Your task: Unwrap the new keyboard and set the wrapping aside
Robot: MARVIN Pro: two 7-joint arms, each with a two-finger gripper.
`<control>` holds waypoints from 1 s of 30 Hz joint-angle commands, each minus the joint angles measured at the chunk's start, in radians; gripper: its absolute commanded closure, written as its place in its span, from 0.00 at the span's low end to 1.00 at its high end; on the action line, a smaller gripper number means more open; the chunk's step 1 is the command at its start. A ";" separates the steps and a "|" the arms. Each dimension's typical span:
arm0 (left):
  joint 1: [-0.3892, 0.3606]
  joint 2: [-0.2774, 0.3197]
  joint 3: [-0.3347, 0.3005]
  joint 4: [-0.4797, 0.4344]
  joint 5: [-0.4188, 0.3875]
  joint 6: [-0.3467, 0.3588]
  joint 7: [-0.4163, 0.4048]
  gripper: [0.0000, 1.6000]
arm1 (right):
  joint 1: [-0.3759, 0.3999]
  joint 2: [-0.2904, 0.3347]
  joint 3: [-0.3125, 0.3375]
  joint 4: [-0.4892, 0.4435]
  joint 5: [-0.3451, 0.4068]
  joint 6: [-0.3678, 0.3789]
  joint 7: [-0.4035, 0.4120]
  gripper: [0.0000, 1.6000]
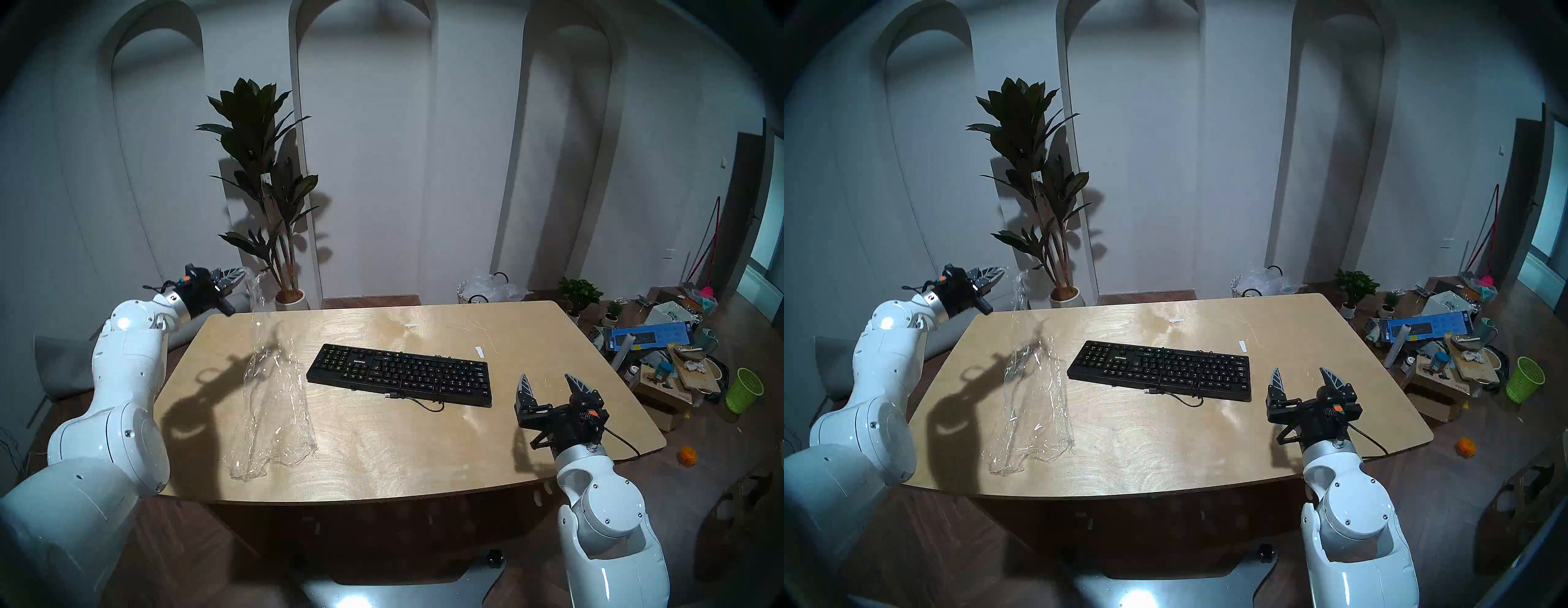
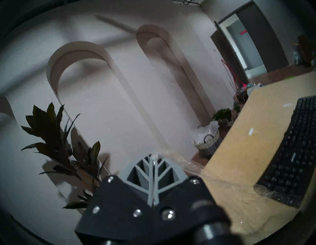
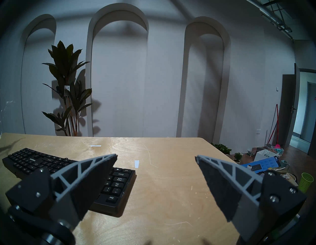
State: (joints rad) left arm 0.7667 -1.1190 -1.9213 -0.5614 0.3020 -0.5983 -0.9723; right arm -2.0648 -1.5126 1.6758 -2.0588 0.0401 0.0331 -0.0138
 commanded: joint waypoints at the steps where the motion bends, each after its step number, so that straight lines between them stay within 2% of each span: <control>1: 0.004 0.019 0.038 0.065 0.047 -0.124 0.061 1.00 | 0.002 -0.001 0.000 -0.029 -0.002 -0.003 -0.002 0.00; 8: -0.023 0.028 0.068 0.191 0.088 -0.237 0.086 1.00 | 0.001 -0.001 0.000 -0.030 -0.002 -0.002 -0.003 0.00; 11: -0.012 0.028 0.068 0.213 0.084 -0.258 0.067 1.00 | 0.001 -0.002 0.000 -0.031 -0.002 -0.002 -0.003 0.00; 15: 0.032 0.030 0.045 0.191 0.032 -0.227 -0.046 1.00 | 0.001 -0.002 0.000 -0.031 -0.002 -0.002 -0.003 0.00; 19: 0.056 0.051 0.086 0.192 0.026 -0.199 -0.095 1.00 | 0.002 -0.001 0.000 -0.029 -0.002 -0.003 -0.002 0.00; 20: 0.061 0.055 0.077 0.190 0.017 -0.191 -0.127 1.00 | 0.002 -0.001 0.000 -0.029 -0.002 -0.003 -0.002 0.00; 21: 0.060 0.063 0.090 0.193 0.025 -0.178 -0.142 0.91 | 0.002 -0.001 0.000 -0.028 -0.002 -0.004 -0.002 0.00; 22: 0.064 0.070 0.102 0.192 0.033 -0.172 -0.142 0.28 | 0.003 -0.001 0.000 -0.028 -0.002 -0.004 -0.002 0.00; 23: 0.071 0.076 0.105 0.188 0.029 -0.172 -0.155 0.00 | 0.003 -0.001 0.000 -0.027 -0.002 -0.004 -0.002 0.00; 30: 0.089 0.085 0.102 0.174 -0.024 -0.123 -0.203 0.00 | 0.004 -0.001 0.000 -0.025 -0.001 -0.004 -0.001 0.00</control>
State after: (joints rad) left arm 0.8552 -1.0619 -1.8152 -0.3584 0.3279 -0.7543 -1.0737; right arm -2.0649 -1.5133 1.6758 -2.0631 0.0391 0.0335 -0.0142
